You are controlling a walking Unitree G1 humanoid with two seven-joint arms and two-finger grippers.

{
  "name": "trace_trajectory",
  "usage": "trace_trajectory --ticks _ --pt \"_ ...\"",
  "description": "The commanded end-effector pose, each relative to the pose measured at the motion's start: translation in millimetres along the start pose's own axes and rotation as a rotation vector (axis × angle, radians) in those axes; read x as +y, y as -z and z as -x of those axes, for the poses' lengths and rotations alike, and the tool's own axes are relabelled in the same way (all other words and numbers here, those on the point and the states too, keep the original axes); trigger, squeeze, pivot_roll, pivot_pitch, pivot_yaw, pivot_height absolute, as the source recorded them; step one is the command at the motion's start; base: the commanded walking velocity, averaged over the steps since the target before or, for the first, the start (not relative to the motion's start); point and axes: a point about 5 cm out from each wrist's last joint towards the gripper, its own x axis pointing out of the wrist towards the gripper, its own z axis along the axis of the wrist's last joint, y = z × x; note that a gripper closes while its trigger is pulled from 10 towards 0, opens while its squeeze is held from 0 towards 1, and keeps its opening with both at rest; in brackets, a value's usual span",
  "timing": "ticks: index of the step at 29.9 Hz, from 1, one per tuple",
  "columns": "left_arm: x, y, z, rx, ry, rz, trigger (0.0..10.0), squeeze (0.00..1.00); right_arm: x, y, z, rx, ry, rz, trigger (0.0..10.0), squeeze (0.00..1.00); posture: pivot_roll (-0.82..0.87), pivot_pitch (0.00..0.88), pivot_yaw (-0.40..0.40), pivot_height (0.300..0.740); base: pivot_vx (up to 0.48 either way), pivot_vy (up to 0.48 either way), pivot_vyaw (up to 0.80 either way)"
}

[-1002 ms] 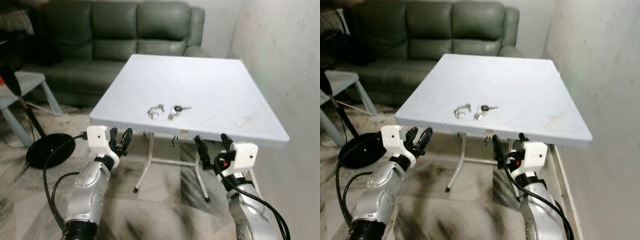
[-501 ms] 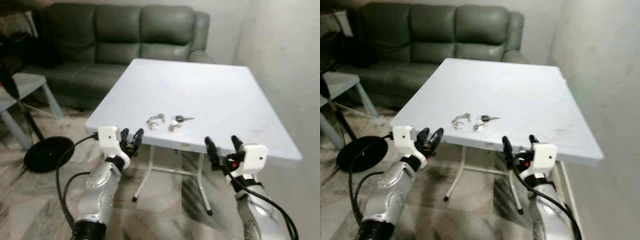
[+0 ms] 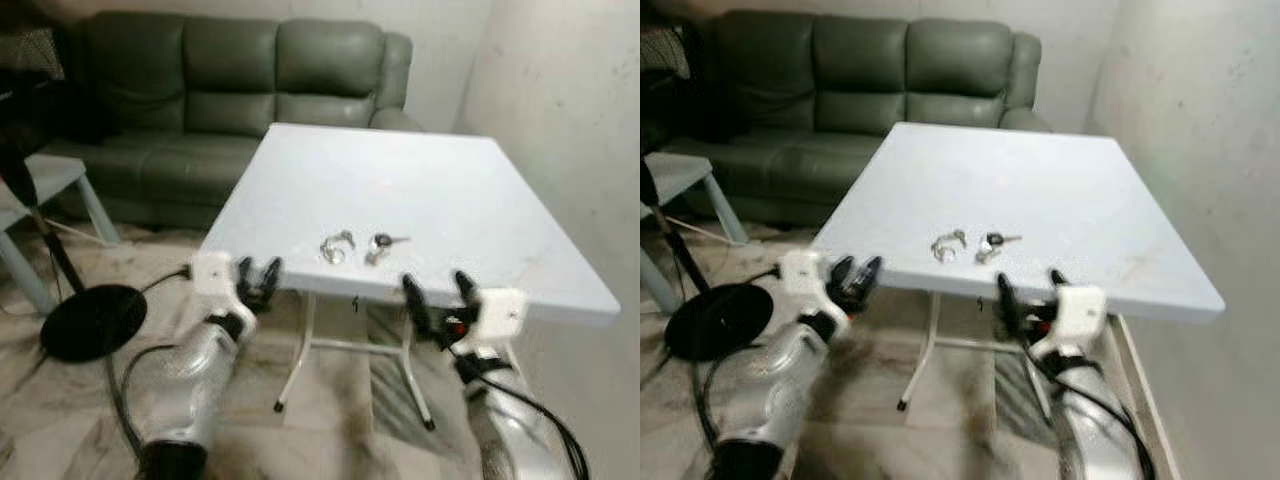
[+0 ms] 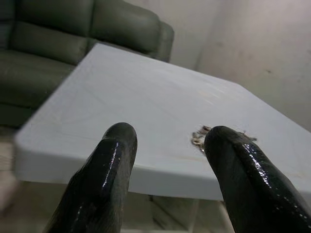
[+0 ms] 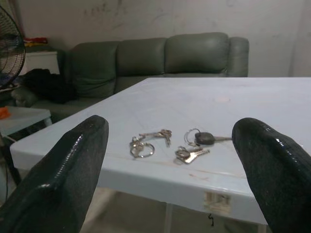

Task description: Hang keys on a hook

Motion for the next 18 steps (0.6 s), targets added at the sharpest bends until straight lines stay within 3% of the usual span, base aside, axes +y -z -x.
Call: trace_trajectory --ticks 1,18 --pt "-9.2 0.9 -2.9 0.004 0.025 -0.006 10.0 0.00 -5.4 -4.9 0.6 -0.012 0.012 0.007 10.0 0.00 0.01 0.000 -0.012 0.740 0.000 0.356 0.00" --pt "-9.3 0.0 -4.4 0.002 0.020 -0.023 10.0 0.00 -5.9 -6.5 1.1 -0.011 0.012 0.007 10.0 0.00 0.00 0.000 -0.013 0.740 0.282 0.315 0.00"
